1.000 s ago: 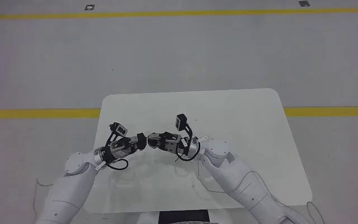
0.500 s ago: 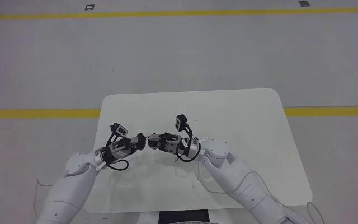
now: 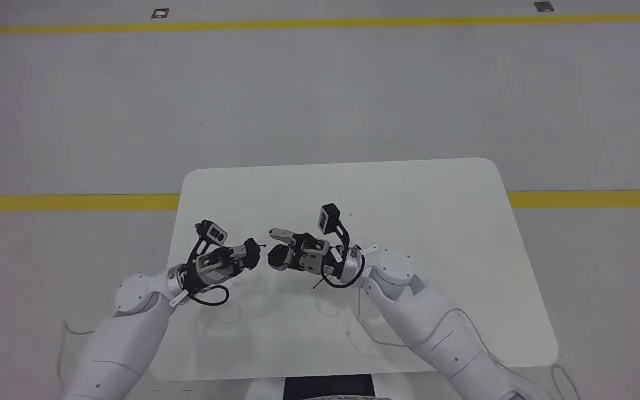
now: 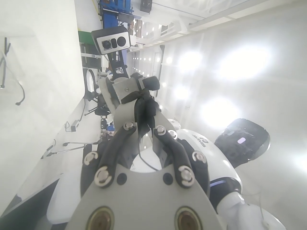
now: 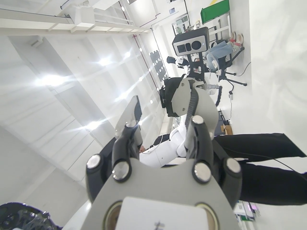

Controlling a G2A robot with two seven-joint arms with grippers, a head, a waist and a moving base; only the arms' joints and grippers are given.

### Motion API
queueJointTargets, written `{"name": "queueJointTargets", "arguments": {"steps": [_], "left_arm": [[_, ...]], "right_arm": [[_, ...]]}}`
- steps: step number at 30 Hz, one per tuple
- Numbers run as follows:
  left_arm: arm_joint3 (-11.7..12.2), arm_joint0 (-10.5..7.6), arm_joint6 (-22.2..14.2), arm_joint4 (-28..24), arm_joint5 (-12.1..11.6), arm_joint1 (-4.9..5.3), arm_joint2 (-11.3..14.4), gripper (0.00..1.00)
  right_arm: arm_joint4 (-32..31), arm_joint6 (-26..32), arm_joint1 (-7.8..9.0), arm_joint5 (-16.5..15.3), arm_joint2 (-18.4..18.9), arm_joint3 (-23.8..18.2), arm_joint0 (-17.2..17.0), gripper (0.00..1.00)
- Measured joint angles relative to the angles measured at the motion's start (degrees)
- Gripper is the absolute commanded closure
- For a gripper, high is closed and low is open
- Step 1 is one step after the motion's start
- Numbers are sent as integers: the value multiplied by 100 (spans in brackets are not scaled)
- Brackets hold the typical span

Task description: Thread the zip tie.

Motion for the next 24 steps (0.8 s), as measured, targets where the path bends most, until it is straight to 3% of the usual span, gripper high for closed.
{"name": "queueJointTargets", "arguments": {"steps": [5,11,16,24], "left_arm": [[-63,55,-73,-31,-32,27,-98,100],[40,50,-650,-349,57,63,-225,100],[-12,19,-662,-328,101,116,-294,100],[-29,16,-661,-317,96,119,-292,100]], "right_arm": [[-147,-126,92,25,293,-170,-162,0],[-399,-240,185,166,524,-429,-353,0],[-395,-231,185,171,524,-430,-354,0],[-394,-232,185,170,524,-429,-354,0]]}}
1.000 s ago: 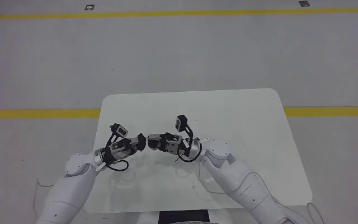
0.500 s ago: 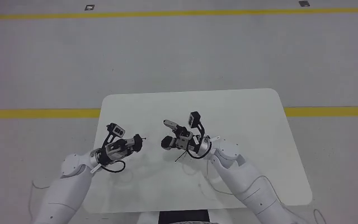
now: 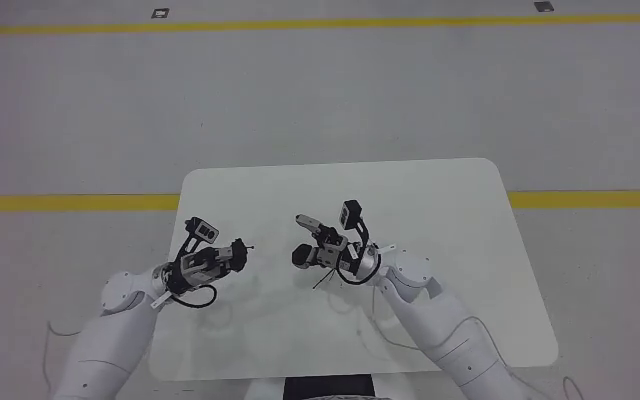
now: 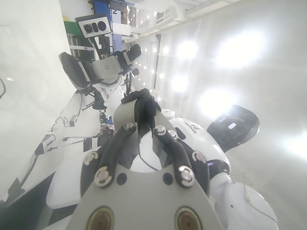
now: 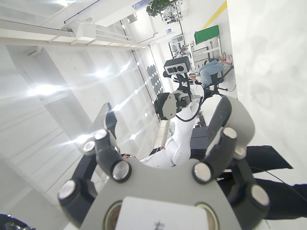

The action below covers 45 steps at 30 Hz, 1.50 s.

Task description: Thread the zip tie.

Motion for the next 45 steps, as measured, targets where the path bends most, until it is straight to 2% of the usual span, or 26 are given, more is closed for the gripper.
{"name": "queueJointTargets", "arguments": {"steps": [4,7,12,17,18,21,28,31,34,42,45], "left_arm": [[-50,2,152,116,-74,-3,18,100],[0,18,110,108,-265,8,-66,100],[35,30,-4,101,-302,19,-316,100],[33,69,0,422,-301,-7,-535,100],[38,72,0,498,-301,-14,-562,100],[43,109,0,422,-301,-56,-571,100],[33,110,0,389,-301,-62,-567,100],[33,110,0,389,-301,-62,-567,100],[33,110,0,389,-301,-62,-567,100],[33,110,0,389,-301,-62,-567,100],[33,110,0,389,-301,-62,-567,100]], "right_arm": [[-3,-3,1,0,0,0,0,0],[-450,-322,42,157,-2,-94,5,0],[-1717,-741,146,764,24,-499,-50,0],[-2849,-719,240,1483,-81,-864,45,0],[-3072,-623,257,1546,-152,-909,77,0],[-3567,-338,284,1554,-265,-948,133,0],[-3501,-391,284,1547,-261,-933,125,0],[-4041,-339,316,1547,-326,-806,190,0],[-4720,-36,321,1548,-380,-650,314,0],[-5813,1028,91,1548,-201,-558,365,0],[-5856,1147,77,1548,-185,-549,362,0]]}}
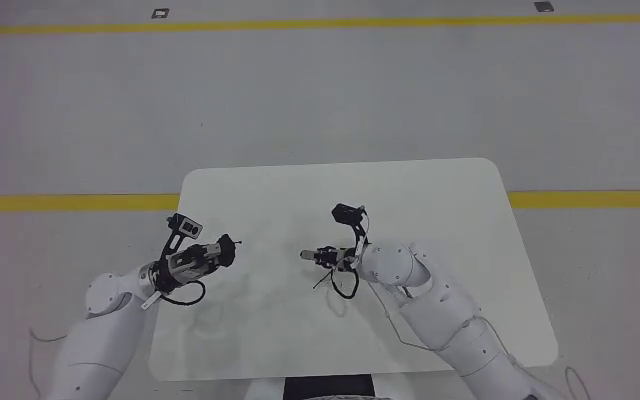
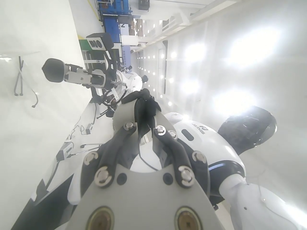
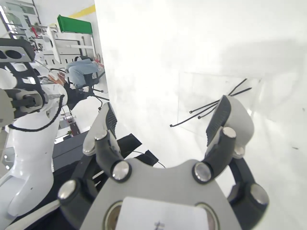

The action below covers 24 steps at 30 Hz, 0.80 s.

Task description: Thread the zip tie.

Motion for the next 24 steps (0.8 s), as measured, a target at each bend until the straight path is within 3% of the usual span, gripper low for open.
{"name": "queueJointTargets", "arguments": {"steps": [6,12,19,24], "left_arm": [[0,0,0,0,0,0,0,100],[0,0,0,0,0,0,0,100],[0,0,0,0,0,0,0,100],[0,0,0,0,0,0,0,100]], "right_arm": [[7,-65,3,-10,-10,7,-6,0],[-126,88,32,-266,-86,-30,59,0],[-519,548,139,-857,-70,-247,95,0],[-1094,1046,241,-1647,-130,-491,190,0]]}}
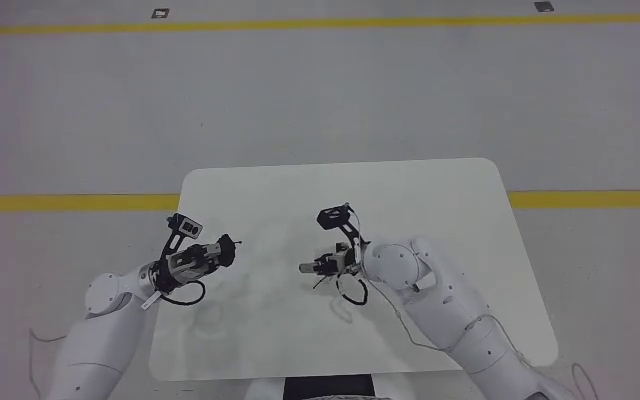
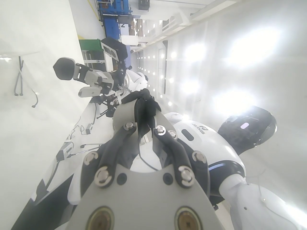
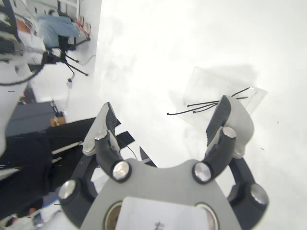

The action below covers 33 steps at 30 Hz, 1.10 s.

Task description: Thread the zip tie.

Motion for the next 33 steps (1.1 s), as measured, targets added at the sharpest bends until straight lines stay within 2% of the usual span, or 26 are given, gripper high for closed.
{"name": "queueJointTargets", "arguments": {"steps": [9,11,14,17,22,25,33], "left_arm": [[0,0,0,0,0,0,0,100],[0,0,0,0,0,0,0,100],[0,0,0,0,0,0,0,100],[0,0,0,0,0,0,0,100],[0,0,0,0,0,0,0,100],[0,0,0,0,0,0,0,100],[0,0,0,0,0,0,0,100]], "right_arm": [[-15,-9,4,-23,-6,-8,-1,0],[-163,-34,24,-247,-84,-31,26,0],[-660,271,52,-607,-252,-67,139,0],[-938,600,50,-895,-446,2,349,0],[-1279,735,5,-1324,-798,115,683,0],[-1547,760,-26,-1816,-1052,233,920,0],[-1595,753,-29,-1814,-1073,258,944,0]]}}
